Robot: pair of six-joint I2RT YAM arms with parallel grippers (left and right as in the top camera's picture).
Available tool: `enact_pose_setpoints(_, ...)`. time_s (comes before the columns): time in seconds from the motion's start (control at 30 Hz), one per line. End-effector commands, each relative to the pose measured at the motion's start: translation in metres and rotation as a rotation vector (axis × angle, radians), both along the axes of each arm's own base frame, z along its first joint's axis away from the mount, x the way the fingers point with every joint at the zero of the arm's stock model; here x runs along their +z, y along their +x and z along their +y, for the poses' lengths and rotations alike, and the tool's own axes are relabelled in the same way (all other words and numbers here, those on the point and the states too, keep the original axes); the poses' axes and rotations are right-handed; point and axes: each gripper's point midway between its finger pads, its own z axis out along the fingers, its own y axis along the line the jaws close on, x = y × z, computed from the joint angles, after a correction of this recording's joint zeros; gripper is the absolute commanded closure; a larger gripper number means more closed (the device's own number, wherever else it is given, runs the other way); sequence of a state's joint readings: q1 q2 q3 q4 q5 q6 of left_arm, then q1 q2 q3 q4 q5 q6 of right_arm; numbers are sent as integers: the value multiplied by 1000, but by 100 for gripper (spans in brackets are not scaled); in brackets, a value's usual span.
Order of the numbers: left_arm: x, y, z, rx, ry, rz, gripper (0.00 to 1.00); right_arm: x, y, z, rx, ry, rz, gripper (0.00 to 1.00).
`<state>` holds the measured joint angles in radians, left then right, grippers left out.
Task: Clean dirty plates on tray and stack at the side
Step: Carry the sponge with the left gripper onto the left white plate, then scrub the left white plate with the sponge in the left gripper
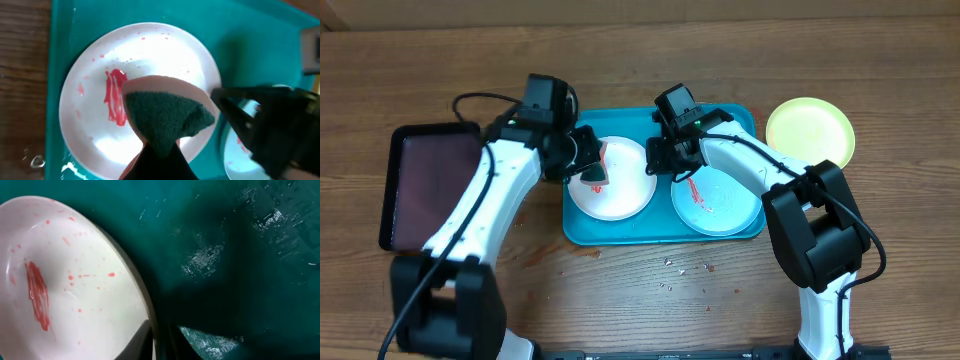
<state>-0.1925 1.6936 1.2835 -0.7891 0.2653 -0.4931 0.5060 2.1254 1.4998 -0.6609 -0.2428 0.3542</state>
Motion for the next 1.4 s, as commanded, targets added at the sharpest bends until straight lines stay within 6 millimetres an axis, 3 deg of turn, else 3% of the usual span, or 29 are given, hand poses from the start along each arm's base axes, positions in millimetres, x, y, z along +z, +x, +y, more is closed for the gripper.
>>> enact_pose_setpoints(0.0, -28, 0, -19, -17, -19, 62, 96, 10, 9, 1, 15, -5, -57, 91)
enact_pose_setpoints(0.23, -66, 5, -41, -5, -41, 126, 96, 5, 5, 5, 13, -2, -51, 96)
enact_pose_setpoints(0.37, -102, 12, -47, 34, -40, 163, 96, 4, 5, 4, -6, 0, -41, 96)
enact_pose_setpoints(0.57, -129, 26, -24, 57, 87, 125, 96, 3, 1, 2, -5, -11, -24, 96)
enact_pose_setpoints(0.8, -120, 33, 33, 72, 421, 76, 96, 1, -3, 0, -4, -21, -8, 96)
enact_pose_setpoints(0.87, -108, 35, 50, 97, 525, 67, 96, 1, -3, 0, -5, -20, -8, 96)
enact_pose_setpoints(0.97, -81, 48, 60, 88, 603, 43, 96, 1, -3, 0, -5, -20, -8, 96)
enact_pose_setpoints(1.1, -66, 60, 35, 62, 490, 23, 96, 1, -3, 0, -5, -20, -8, 96)
enact_pose_setpoints(1.13, -64, 64, 7, 21, 351, 15, 96, 1, -3, 0, -5, -20, -8, 96)
enact_pose_setpoints(1.23, -61, 69, -43, -63, 101, -9, 96, 1, -2, 0, -5, -18, -12, 96)
enact_pose_setpoints(1.3, -59, 68, -68, -103, -5, -14, 96, 2, -1, 1, -5, -16, -14, 96)
enact_pose_setpoints(1.37, -63, 67, -73, -91, -6, -6, 96, 2, -2, 1, -5, -16, -13, 96)
